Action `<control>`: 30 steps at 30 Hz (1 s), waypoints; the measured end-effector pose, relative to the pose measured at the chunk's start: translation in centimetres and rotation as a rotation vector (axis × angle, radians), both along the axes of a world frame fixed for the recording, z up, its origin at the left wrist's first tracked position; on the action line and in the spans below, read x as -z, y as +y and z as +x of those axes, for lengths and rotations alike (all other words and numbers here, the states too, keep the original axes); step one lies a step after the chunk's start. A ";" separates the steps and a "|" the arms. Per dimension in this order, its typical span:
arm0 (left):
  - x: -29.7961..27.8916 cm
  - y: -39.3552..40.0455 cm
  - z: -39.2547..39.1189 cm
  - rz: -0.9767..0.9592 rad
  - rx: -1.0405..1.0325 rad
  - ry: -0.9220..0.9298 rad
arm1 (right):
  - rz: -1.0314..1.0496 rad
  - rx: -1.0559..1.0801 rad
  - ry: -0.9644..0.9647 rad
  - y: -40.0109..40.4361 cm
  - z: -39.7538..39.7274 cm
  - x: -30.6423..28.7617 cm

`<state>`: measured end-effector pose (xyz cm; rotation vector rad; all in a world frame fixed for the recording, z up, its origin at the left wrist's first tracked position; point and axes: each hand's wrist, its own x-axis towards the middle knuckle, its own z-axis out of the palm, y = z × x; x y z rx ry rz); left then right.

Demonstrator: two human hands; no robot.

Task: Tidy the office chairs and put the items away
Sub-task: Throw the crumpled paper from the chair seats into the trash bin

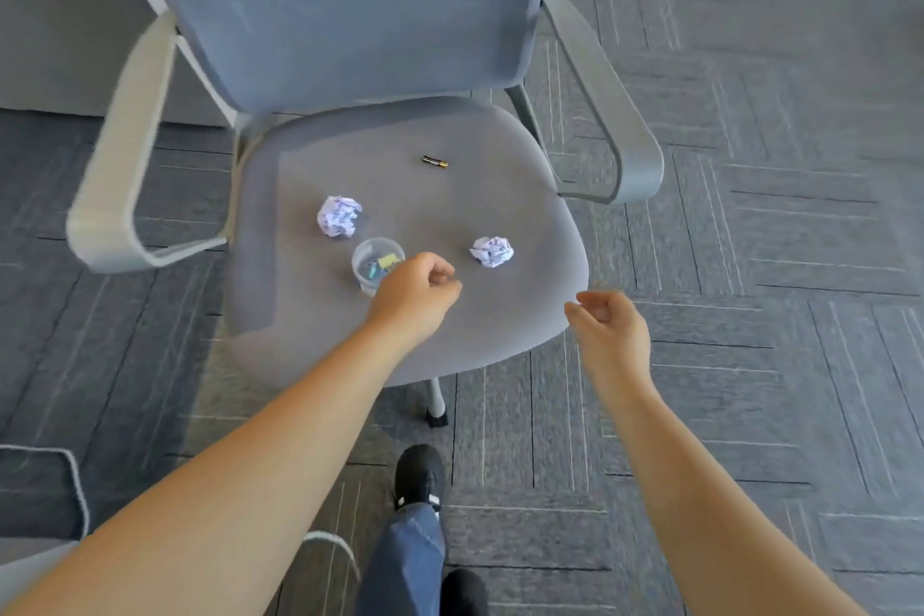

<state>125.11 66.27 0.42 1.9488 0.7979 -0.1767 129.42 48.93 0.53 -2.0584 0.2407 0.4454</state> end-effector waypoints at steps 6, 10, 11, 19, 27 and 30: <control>6.1 1.2 8.1 0.057 0.143 0.087 | -0.002 0.086 0.038 1.4 5.8 4.7; 9.8 1.0 11.5 0.137 0.290 0.111 | -0.023 0.146 0.107 1.8 7.7 7.8; 10.7 0.9 12.2 0.150 0.329 0.110 | -0.029 0.162 0.126 1.9 8.1 8.5; 14.7 0.5 14.3 0.273 0.476 0.168 | -0.032 0.185 0.175 2.3 9.5 11.4; 7.9 4.9 11.8 0.082 0.015 -0.013 | -0.013 0.019 0.184 6.3 9.7 9.0; 5.9 8.2 9.5 0.073 -0.160 -0.034 | 0.000 -0.100 0.169 9.6 9.3 8.0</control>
